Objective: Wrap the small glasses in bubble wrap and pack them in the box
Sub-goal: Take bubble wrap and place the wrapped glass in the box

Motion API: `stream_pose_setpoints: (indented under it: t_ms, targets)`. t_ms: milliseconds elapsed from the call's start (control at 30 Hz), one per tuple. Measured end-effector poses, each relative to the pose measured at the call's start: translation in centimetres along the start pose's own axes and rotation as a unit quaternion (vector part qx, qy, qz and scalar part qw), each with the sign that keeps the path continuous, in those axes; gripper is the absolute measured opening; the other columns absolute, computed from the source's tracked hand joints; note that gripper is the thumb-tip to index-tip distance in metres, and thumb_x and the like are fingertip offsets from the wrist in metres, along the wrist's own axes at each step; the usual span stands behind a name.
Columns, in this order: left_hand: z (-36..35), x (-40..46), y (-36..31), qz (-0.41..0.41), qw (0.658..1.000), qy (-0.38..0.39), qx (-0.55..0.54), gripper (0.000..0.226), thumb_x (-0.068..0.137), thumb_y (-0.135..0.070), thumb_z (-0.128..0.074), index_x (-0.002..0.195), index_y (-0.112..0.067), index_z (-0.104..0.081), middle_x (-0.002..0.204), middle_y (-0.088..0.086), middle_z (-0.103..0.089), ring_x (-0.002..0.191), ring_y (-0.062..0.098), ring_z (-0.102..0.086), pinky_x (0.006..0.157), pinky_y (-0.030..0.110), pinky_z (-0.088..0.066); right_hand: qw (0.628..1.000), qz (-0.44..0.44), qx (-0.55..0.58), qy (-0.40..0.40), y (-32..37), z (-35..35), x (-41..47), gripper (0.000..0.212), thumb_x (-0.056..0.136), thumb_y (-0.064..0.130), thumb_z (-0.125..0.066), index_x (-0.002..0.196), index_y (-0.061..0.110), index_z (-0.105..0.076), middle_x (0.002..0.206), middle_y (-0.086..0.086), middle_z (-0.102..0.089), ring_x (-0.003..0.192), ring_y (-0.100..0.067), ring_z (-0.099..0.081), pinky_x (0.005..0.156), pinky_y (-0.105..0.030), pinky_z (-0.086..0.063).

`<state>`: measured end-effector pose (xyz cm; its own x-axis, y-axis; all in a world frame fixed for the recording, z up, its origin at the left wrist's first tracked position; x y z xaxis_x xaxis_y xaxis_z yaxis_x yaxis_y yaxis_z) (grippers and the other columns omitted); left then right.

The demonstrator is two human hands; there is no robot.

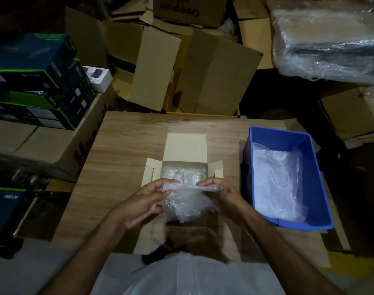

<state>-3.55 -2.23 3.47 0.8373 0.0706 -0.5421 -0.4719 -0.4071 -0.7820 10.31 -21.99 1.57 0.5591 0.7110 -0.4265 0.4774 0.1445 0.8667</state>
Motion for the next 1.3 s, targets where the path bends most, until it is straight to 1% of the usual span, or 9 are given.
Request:
stream_pose_setpoints:
  t_ms: [133, 233, 400, 600, 733, 867, 967, 1033, 1300]
  targets:
    - [-0.1, -0.4, 0.0, 0.021, 0.999, 0.036, -0.020, 0.056, 0.091, -0.039, -0.069, 0.133, -0.004, -0.059, 0.136, 0.016, -0.063, 0.125, 0.035, -0.061, 0.100, 0.048, -0.055, 0.999, 0.003, -0.032, 0.037, 0.1, 0.1, 0.1, 0.018, 0.084, 0.022, -0.073, 0.098, 0.011, -0.078, 0.122, -0.010, -0.070, 0.116, -0.031, -0.066, 0.101, -0.059, -0.052]
    - [0.1, 0.4, -0.4, -0.008, 0.999, -0.024, 0.022, 0.035, 0.086, -0.015, -0.070, 0.119, -0.007, -0.069, 0.134, 0.011, -0.064, 0.119, 0.028, -0.066, 0.094, 0.041, -0.058, 0.998, 0.000, -0.029, 0.048, 0.3, 0.0, 0.0, 0.036, 0.075, 0.031, -0.080, 0.104, 0.010, -0.077, 0.133, -0.002, -0.065, 0.126, -0.025, -0.060, 0.102, -0.052, -0.053]
    - [0.2, 1.1, -0.7, -0.042, 0.998, -0.041, 0.028, 0.052, 0.084, 0.009, -0.071, 0.130, -0.014, -0.064, 0.126, 0.007, -0.070, 0.113, 0.028, -0.069, 0.088, 0.039, -0.061, 0.996, 0.053, -0.068, 0.015, -0.2, -0.8, 0.1, 0.044, 0.084, 0.006, -0.080, 0.121, 0.015, -0.058, 0.127, -0.011, -0.063, 0.110, -0.029, -0.070, 0.078, -0.046, -0.063]
    - [1.8, 2.5, 0.1, -0.029, 0.971, -0.028, 0.236, 0.016, 0.100, -0.015, -0.060, 0.112, -0.004, -0.059, 0.111, 0.028, -0.066, 0.099, 0.041, -0.070, 0.082, 0.059, -0.057, 0.987, 0.108, -0.119, -0.020, -2.4, -0.9, 1.3, 0.014, 0.095, 0.013, -0.069, 0.108, 0.015, -0.068, 0.119, -0.007, -0.064, 0.104, -0.029, -0.069, 0.072, -0.038, -0.063]
    - [2.8, 3.5, 0.4, 0.013, 0.986, -0.023, 0.167, 0.021, 0.101, -0.002, -0.053, 0.120, -0.004, -0.062, 0.124, 0.024, -0.065, 0.101, 0.027, -0.071, 0.079, 0.036, -0.062, 0.988, 0.086, -0.116, -0.057, -3.7, -1.0, 1.8, 0.013, 0.088, 0.002, -0.073, 0.095, 0.012, -0.078, 0.118, 0.000, -0.068, 0.110, -0.020, -0.067, 0.082, -0.034, -0.062]
    - [4.2, 4.3, -0.5, 0.057, 0.997, -0.001, 0.051, 0.029, 0.097, -0.001, -0.058, 0.124, -0.001, -0.068, 0.131, 0.017, -0.066, 0.120, 0.027, -0.066, 0.095, 0.028, -0.057, 0.997, 0.010, -0.066, -0.046, -5.2, -1.5, 2.2, 0.026, 0.087, 0.025, -0.075, 0.109, 0.010, -0.074, 0.130, -0.001, -0.061, 0.116, -0.016, -0.063, 0.090, -0.031, -0.060]
    - [4.9, 5.9, -1.9, 0.048, 0.991, -0.021, 0.123, 0.026, 0.100, -0.007, -0.056, 0.122, -0.004, -0.070, 0.123, 0.008, -0.069, 0.102, 0.016, -0.073, 0.083, 0.022, -0.058, 0.995, 0.018, -0.073, -0.058, -5.3, -2.5, 3.1, 0.016, 0.098, 0.019, -0.063, 0.110, 0.012, -0.072, 0.123, -0.002, -0.064, 0.113, -0.015, -0.065, 0.091, -0.029, -0.057]
    - [5.6, 7.6, -3.0, 0.014, 0.956, -0.060, 0.288, 0.026, 0.099, -0.003, -0.057, 0.115, -0.014, -0.073, 0.100, 0.013, -0.072, 0.072, 0.016, -0.068, 0.061, 0.024, -0.055, 0.984, 0.054, -0.157, -0.066, -5.0, -3.5, 3.9, 0.020, 0.098, 0.008, -0.061, 0.105, 0.022, -0.072, 0.117, 0.007, -0.067, 0.102, -0.008, -0.067, 0.081, -0.023, -0.057]
    - [6.0, 13.4, -4.8, -0.106, 0.769, -0.055, 0.628, 0.033, 0.084, 0.002, -0.066, 0.102, -0.024, -0.070, 0.104, -0.005, -0.070, 0.091, 0.011, -0.065, 0.077, 0.030, -0.055, 0.950, 0.046, -0.285, -0.121, -6.5, -7.4, 7.4, 0.024, 0.084, 0.022, -0.083, 0.104, 0.020, -0.071, 0.099, 0.007, -0.073, 0.084, -0.002, -0.071, 0.079, -0.024, -0.061]
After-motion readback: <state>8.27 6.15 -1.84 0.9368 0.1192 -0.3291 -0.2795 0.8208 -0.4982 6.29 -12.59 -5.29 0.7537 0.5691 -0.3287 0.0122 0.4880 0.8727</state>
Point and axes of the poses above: each hand's wrist, its own x-axis towards the middle knuckle, its own z-axis out of the back of the hand, y = z × x, the point moved 3 cm from there along x, towards the middle knuckle
